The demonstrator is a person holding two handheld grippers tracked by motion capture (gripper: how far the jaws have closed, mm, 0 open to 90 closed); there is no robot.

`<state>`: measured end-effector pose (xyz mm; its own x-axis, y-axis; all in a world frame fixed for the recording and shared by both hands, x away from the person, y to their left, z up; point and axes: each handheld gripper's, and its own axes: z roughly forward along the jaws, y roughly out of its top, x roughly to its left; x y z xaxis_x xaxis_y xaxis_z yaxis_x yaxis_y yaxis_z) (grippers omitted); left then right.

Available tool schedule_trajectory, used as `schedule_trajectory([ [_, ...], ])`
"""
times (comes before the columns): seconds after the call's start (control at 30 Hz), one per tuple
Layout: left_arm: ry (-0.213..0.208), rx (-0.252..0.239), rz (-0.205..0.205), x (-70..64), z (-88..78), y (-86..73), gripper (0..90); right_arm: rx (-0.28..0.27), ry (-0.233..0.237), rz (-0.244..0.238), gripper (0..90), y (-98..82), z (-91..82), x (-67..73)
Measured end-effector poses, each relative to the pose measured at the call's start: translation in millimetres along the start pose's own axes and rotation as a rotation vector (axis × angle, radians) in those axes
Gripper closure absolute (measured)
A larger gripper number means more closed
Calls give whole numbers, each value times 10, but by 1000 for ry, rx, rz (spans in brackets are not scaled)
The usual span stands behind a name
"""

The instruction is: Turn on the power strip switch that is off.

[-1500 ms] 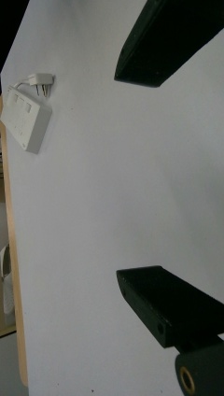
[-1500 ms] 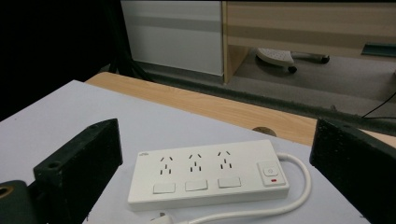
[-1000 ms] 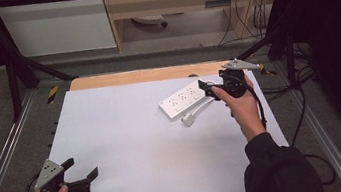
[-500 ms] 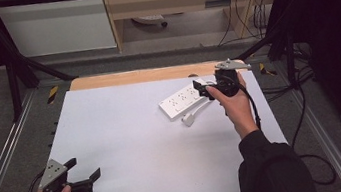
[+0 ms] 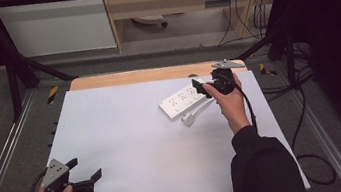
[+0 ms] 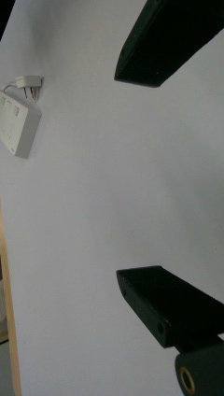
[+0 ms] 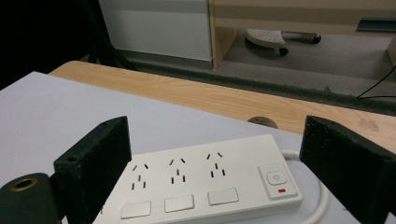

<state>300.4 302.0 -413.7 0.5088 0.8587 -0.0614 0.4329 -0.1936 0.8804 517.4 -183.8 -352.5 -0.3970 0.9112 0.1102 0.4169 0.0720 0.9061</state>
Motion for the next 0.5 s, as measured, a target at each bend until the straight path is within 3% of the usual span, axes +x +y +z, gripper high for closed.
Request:
schedule_trajectory([
  [0.33,-5,5,2,-16,29,9,55,50,7,4,90,-58,113,4],
  [0.5,6,4,7,-15,24,10,55,68,5,6,184,-88,185,4],
])
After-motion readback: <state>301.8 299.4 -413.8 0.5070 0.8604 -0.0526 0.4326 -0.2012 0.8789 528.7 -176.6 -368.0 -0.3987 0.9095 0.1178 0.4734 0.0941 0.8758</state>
